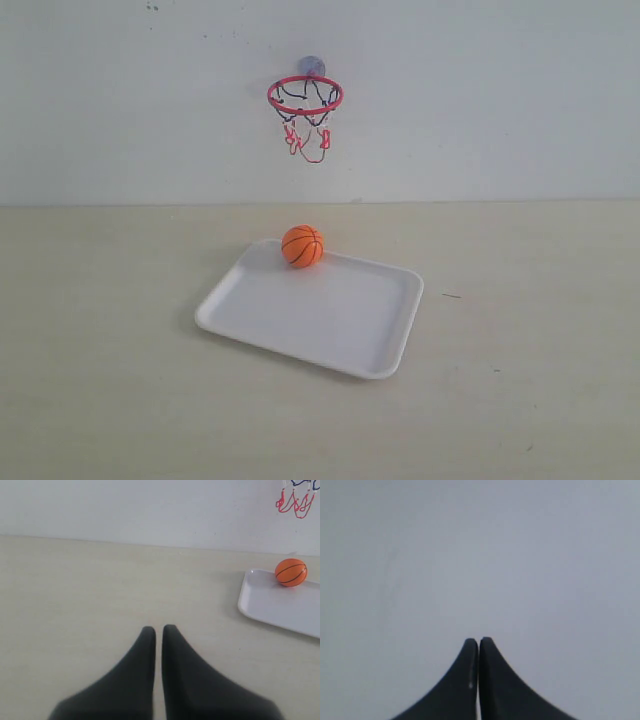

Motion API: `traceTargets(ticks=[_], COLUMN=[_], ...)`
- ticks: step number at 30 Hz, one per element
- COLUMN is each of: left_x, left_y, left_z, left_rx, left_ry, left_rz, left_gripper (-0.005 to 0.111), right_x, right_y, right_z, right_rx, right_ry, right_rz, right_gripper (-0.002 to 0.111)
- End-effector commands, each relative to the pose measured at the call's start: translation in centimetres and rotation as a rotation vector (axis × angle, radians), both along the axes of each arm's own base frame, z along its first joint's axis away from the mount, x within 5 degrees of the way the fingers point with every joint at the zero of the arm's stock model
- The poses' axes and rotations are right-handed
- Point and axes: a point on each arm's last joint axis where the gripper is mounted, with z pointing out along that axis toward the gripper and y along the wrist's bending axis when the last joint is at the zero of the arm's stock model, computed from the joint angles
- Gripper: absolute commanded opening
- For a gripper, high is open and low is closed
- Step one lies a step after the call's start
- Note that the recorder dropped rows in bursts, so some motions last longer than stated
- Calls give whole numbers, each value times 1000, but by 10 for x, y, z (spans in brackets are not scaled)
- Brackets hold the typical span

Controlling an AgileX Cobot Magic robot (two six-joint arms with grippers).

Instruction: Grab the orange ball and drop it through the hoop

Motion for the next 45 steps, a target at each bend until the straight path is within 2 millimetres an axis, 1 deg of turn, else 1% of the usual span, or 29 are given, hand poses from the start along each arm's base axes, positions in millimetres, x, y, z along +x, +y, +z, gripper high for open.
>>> traceTargets(ticks=[1,2,3,4,7,8,10,12,15,18,21,24,27,30,34,37,40,43,45], left_x=[0,0,0,0,0,0,0,0,0,0,0,0,0,0,0,0,0,0,0], left_y=[0,0,0,0,0,0,0,0,0,0,0,0,0,0,0,0,0,0,0], left_z=[0,0,0,0,0,0,0,0,0,0,0,0,0,0,0,0,0,0,0], left_rx=[-13,-13,-13,-13,-13,-13,-13,-13,-13,-13,-13,-13,-13,-13,-13,-13,-13,-13,-13], left_ry=[-14,-14,-14,-14,-14,-14,-14,-14,-14,-14,-14,-14,-14,-14,-14,-14,-14,-14,-14], left_rz=[5,5,5,5,5,5,5,5,5,5,5,5,5,5,5,5,5,5,5], left_gripper=[4,4,4,4,4,4,4,4,4,4,4,4,4,4,4,4,4,4,4], right_x=[-10,-10,-11,-8,8,18,40,61,88,113,136,154,170,184,191,195,197,200,205], right_y=[-2,-2,-2,-1,3,6,11,16,21,25,29,34,36,35,32,29,27,24,22], right_z=[18,22,31,35,53,55,52,43,27,12,-2,-9,-11,-9,-1,10,18,23,22], right_rx=[11,0,-16,-44,-149,-180,-247,-304,-342,-351,-321,-241,-153,-85,-43,-22,17,118,200], right_ry=[-114,-88,-64,-4,291,452,784,1102,1379,1480,1527,1517,1450,1352,1239,1113,1026,958,925], right_rz=[-15,-20,-28,-39,-50,-30,8,44,79,86,103,125,124,101,71,37,20,13,10], right_gripper=[0,0,0,0,0,0,0,0,0,0,0,0,0,0,0,0,0,0,0])
